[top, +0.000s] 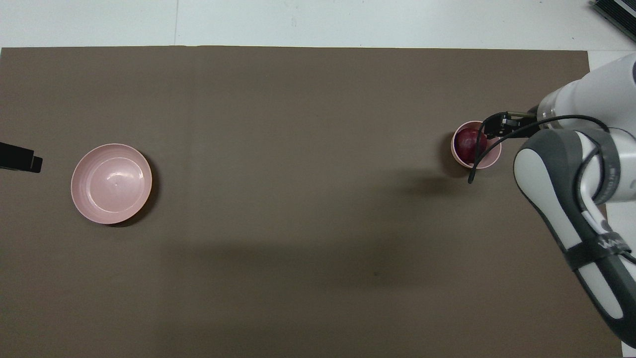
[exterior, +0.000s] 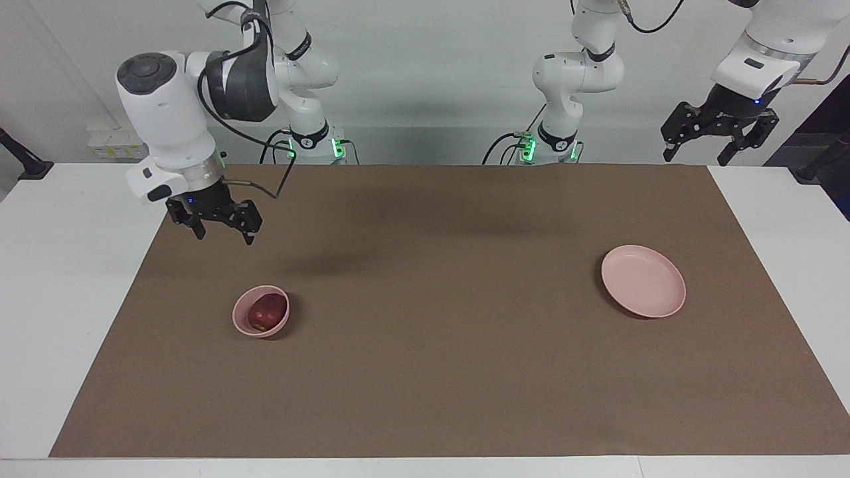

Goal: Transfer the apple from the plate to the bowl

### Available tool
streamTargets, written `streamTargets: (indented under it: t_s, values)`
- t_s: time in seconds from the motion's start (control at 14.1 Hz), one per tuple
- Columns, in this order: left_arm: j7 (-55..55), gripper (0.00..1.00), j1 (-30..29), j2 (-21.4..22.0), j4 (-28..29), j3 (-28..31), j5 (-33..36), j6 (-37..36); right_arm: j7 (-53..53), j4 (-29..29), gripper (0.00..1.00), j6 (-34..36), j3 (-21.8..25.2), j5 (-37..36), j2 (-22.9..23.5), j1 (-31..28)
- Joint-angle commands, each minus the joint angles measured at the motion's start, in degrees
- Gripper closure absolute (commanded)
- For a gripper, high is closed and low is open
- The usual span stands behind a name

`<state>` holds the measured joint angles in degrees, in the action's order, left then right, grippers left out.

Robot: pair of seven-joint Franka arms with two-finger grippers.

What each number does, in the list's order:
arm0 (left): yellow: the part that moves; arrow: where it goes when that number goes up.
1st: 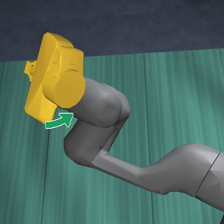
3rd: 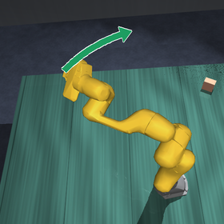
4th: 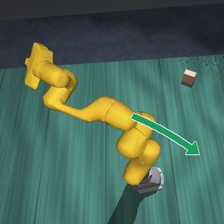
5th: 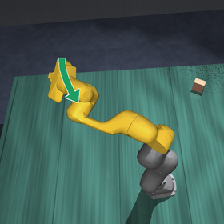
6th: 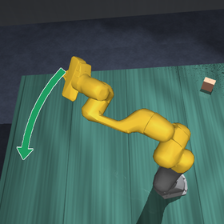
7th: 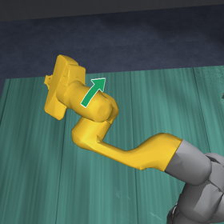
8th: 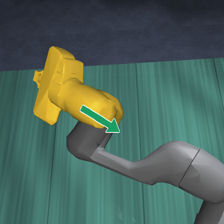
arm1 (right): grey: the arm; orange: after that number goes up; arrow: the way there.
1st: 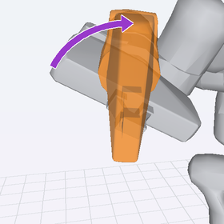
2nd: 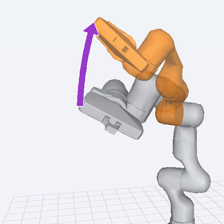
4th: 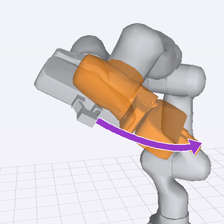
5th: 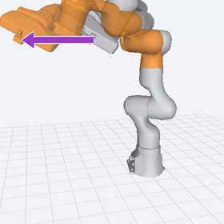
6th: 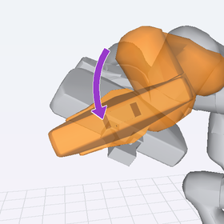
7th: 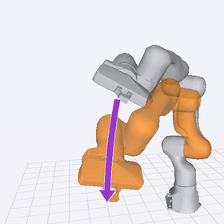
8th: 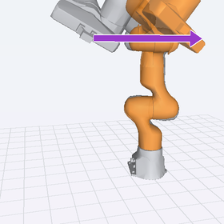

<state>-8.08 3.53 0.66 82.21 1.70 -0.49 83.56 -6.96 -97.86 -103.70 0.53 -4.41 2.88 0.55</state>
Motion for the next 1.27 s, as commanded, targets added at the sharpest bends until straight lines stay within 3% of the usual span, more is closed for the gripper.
streamTargets:
  t_s: [0.0, 0.14, 0.35, 1.2]
  values:
    - [-0.45, 0.0, -1.07, 0.13, -0.73, -0.12, 0.41, -1.21, 1.25, -0.93, 0.0, 2.53, -0.35, -0.16, -5.06, 0.06]
    - [-0.53, 0.0, -1.07, 0.13, -0.73, -0.12, 0.41, -1.21, 1.43, 1.6, 0.0, 7.61, -0.35, -0.07, -6.13, -0.03]
    - [-0.45, 0.0, -1.07, 0.13, -0.73, -0.12, 0.41, -1.21, 0.9, 11.35, 0.0, 19.39, -0.35, 0.98, -3.68, -0.29]
    - [-0.53, 0.0, -1.07, 0.13, -0.73, -0.12, 0.41, -1.21, 2.3, 9.62, 0.0, 20.64, 0.0, 3.71, -4.46, -0.73]
